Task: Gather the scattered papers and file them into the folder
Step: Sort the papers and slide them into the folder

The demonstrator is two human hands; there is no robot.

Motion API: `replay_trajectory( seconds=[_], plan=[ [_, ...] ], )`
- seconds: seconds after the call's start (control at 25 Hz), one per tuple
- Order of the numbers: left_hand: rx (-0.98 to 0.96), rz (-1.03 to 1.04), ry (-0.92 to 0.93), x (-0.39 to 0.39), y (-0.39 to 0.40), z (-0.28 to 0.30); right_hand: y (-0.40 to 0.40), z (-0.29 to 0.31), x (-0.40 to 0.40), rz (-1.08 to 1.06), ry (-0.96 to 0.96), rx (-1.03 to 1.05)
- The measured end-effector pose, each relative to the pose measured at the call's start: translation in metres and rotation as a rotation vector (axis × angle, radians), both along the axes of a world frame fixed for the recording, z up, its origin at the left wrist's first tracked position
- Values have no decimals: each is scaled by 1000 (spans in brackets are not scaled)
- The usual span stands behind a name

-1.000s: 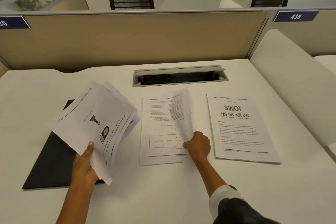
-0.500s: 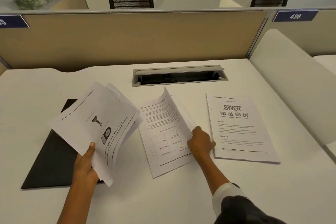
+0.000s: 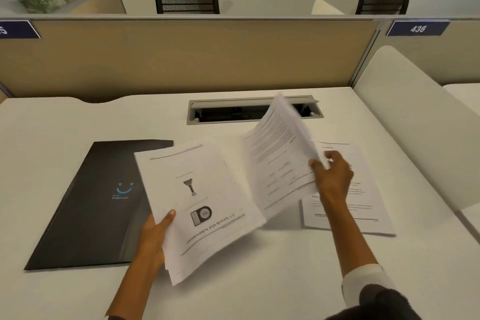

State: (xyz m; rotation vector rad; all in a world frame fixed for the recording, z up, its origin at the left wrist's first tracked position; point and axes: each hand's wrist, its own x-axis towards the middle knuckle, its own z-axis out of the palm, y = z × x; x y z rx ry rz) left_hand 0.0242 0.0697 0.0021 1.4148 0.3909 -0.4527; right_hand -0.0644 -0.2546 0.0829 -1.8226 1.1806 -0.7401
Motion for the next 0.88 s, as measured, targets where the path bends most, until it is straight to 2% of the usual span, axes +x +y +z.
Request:
replay_trajectory(
  seconds=[0.08, 0.16, 0.28, 0.36, 0.44, 0.6, 0.68, 0.8, 0.88],
  plan=[
    [51, -53, -15, -5, -12, -5, -12, 4, -5, -105, -192, 119],
    [107, -113, -24, -8, -22, -6, -11, 2, -9, -127, -351, 343],
    [179, -172, -39, -11, -34, -5, 18, -17, -12, -35, -410, 500],
    [207, -186, -25, -11, -39, -5, 48, -39, -18, 66, -278, 501],
    [202, -157, 65, -10, -43, -2, 74, -63, -27, 160, -126, 453],
    [113, -162, 235, -7, -41, 5, 102, -89, -36, 250, 40, 433],
    [108, -184, 210, -7, -41, 5, 103, -92, -36, 320, 130, 348],
    [142, -233, 64, -6, -40, 0, 96, -91, -34, 461, 351, 165],
    [165, -257, -12, -7, -40, -1, 86, -87, -32, 483, 461, 41]
  ],
)
